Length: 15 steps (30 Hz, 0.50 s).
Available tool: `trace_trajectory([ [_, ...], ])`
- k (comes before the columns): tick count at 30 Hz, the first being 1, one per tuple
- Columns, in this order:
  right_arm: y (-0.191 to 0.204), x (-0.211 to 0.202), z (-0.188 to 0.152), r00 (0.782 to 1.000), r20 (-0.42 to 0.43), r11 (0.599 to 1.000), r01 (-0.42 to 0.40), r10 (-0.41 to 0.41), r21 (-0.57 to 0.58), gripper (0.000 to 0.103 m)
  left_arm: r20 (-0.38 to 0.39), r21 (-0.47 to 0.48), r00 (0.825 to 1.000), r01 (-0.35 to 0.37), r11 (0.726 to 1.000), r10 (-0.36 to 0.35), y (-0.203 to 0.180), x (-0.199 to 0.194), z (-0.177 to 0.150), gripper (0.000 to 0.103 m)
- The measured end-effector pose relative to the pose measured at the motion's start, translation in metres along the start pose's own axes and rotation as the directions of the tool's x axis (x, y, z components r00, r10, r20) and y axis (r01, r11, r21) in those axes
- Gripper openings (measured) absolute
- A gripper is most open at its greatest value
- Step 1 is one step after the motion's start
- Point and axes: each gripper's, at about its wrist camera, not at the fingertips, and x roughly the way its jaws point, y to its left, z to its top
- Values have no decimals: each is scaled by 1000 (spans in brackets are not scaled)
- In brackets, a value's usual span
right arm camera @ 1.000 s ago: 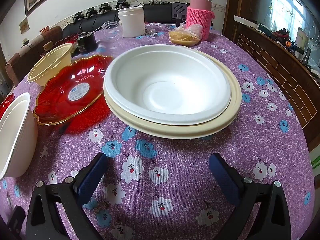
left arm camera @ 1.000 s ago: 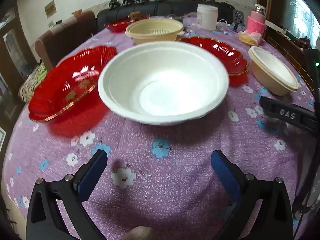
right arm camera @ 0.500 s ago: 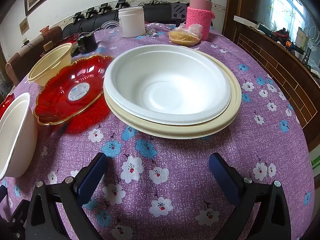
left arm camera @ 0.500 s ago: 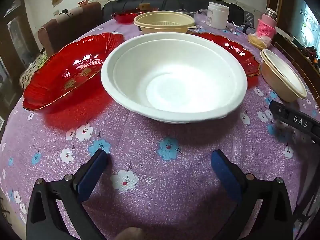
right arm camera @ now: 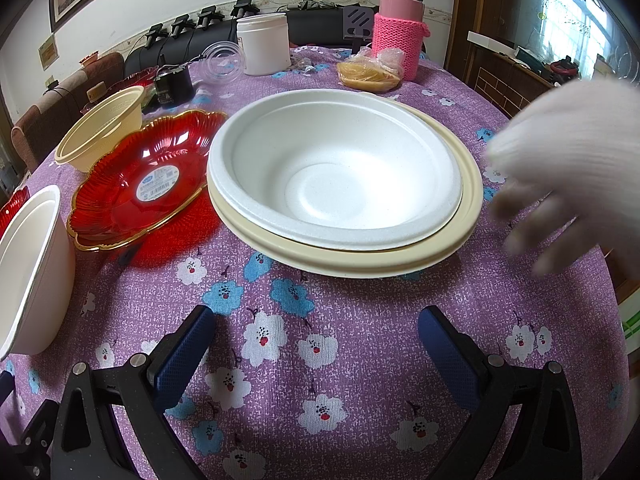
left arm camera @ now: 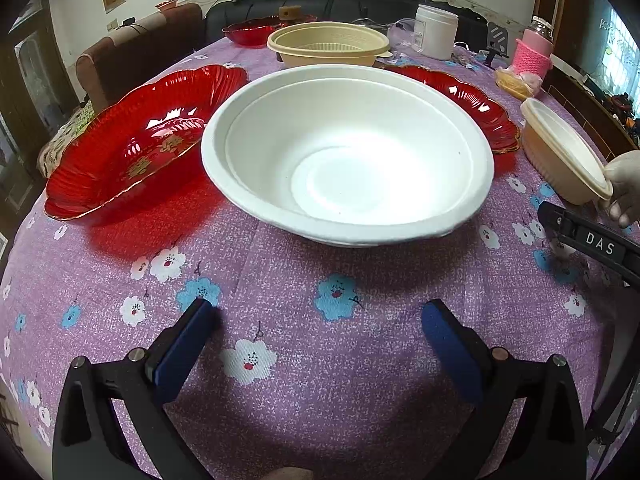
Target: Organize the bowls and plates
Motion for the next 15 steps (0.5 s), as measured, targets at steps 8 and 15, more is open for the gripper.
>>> trace_trajectory([
  [8, 0, 0, 0, 1000, 0, 1000, 0, 0, 0, 102, -2, 0, 1000, 1, 1000, -1, -1, -1, 1, 103],
  [15, 0, 0, 0, 1000, 0, 1000, 0, 0, 0, 102, -3, 1, 1000, 2, 1000, -2, -1, -1, 1, 103],
])
